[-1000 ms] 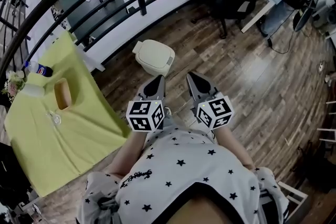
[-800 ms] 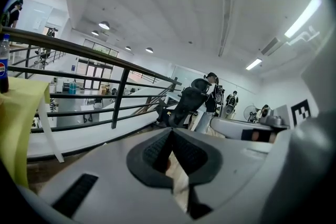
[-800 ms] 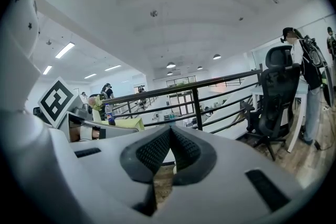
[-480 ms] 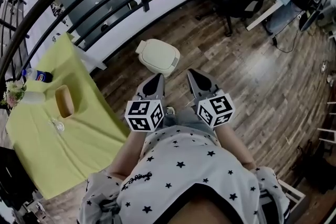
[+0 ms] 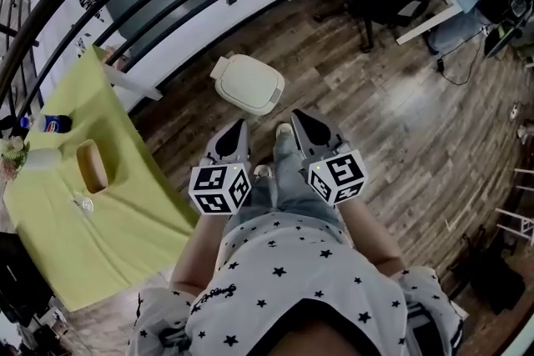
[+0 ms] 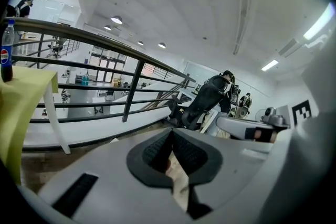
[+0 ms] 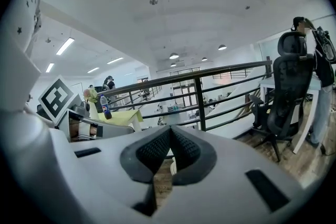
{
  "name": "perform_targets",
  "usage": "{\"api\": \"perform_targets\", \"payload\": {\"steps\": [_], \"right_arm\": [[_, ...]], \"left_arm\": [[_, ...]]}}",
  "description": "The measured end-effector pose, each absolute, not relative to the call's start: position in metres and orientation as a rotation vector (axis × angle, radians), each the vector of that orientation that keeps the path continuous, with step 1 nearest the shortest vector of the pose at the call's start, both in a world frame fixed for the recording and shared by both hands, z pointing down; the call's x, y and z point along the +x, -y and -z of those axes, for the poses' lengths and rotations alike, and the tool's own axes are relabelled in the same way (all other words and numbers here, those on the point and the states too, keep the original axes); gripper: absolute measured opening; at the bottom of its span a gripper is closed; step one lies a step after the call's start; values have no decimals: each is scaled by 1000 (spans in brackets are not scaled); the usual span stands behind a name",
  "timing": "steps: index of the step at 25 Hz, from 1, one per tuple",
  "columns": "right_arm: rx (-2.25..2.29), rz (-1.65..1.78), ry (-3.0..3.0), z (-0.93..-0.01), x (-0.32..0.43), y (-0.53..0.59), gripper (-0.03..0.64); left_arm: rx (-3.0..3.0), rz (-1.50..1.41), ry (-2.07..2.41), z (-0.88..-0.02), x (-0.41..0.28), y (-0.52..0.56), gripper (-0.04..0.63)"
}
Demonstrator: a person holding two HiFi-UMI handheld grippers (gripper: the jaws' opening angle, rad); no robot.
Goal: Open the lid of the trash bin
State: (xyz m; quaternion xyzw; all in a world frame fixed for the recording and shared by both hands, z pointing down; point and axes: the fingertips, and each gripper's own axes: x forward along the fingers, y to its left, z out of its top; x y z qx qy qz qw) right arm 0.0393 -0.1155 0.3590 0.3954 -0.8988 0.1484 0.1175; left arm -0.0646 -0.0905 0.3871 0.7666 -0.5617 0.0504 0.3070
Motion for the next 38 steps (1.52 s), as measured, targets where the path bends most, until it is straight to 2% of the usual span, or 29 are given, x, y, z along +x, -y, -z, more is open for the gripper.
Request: {"api": "perform_targets", "payload": {"steps": [17,38], "right_arm": [[1065,-551,2512,-486,42,194,-6],[947,-626,2348,-663,44,238,-6]], "left_arm": [[1856,-196,1506,-500,-76,152,11],[1705,-267,1469,-627,-61,176,11]]}}
